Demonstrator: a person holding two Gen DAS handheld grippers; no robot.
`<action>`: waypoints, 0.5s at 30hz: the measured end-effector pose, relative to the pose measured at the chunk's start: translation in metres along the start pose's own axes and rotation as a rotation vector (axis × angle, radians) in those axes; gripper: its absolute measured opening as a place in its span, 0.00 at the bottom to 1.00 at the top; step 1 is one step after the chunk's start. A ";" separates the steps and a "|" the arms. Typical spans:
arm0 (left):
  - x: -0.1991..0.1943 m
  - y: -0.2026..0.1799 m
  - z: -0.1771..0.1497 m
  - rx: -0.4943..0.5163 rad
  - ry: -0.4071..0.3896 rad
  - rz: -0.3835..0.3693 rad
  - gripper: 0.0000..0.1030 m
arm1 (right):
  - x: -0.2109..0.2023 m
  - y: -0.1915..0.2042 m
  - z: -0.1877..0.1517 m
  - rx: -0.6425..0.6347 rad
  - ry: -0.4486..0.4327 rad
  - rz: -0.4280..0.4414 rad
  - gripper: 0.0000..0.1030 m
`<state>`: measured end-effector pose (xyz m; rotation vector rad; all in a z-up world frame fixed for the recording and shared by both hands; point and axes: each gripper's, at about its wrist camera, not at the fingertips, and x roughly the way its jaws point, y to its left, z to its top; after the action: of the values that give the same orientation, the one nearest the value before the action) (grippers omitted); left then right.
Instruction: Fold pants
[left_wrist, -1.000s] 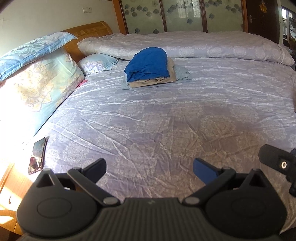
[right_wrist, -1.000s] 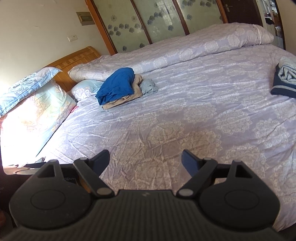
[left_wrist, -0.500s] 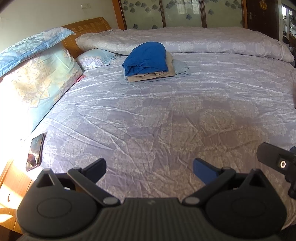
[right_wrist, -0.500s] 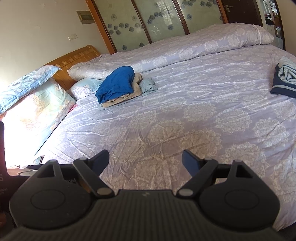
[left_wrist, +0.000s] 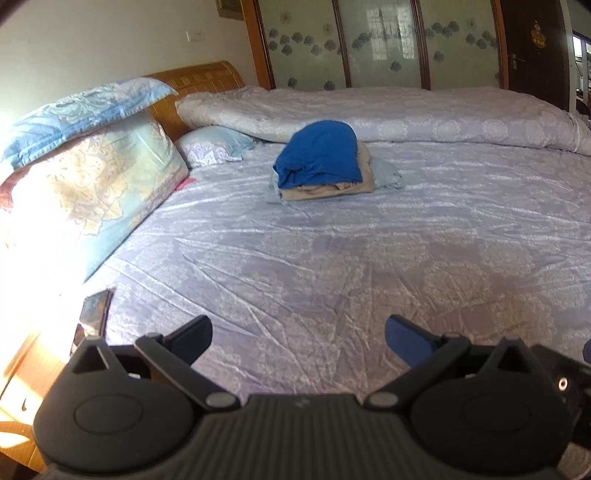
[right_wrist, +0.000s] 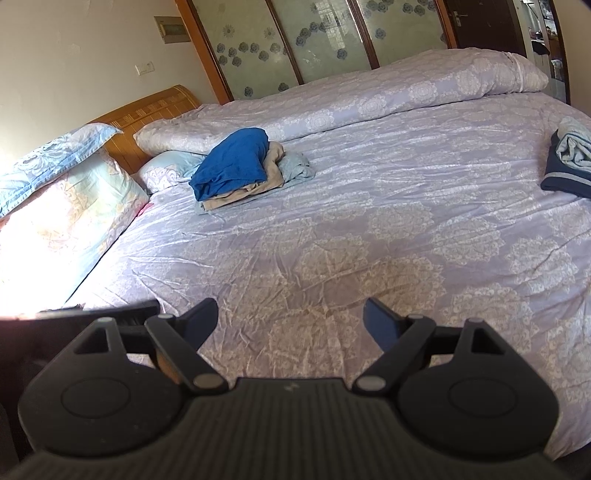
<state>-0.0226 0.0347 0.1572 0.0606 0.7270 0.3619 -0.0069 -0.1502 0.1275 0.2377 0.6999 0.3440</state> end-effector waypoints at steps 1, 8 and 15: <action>-0.003 0.003 0.004 -0.003 -0.021 0.011 1.00 | 0.001 0.000 -0.001 -0.001 0.001 -0.001 0.85; -0.011 0.012 0.014 -0.015 -0.078 0.022 1.00 | 0.002 0.006 -0.002 -0.011 -0.002 -0.011 0.85; -0.007 0.015 0.013 -0.026 -0.059 -0.007 1.00 | 0.000 0.010 0.000 -0.030 -0.034 -0.020 0.85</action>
<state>-0.0235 0.0468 0.1739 0.0436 0.6635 0.3612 -0.0098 -0.1409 0.1309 0.2076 0.6632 0.3303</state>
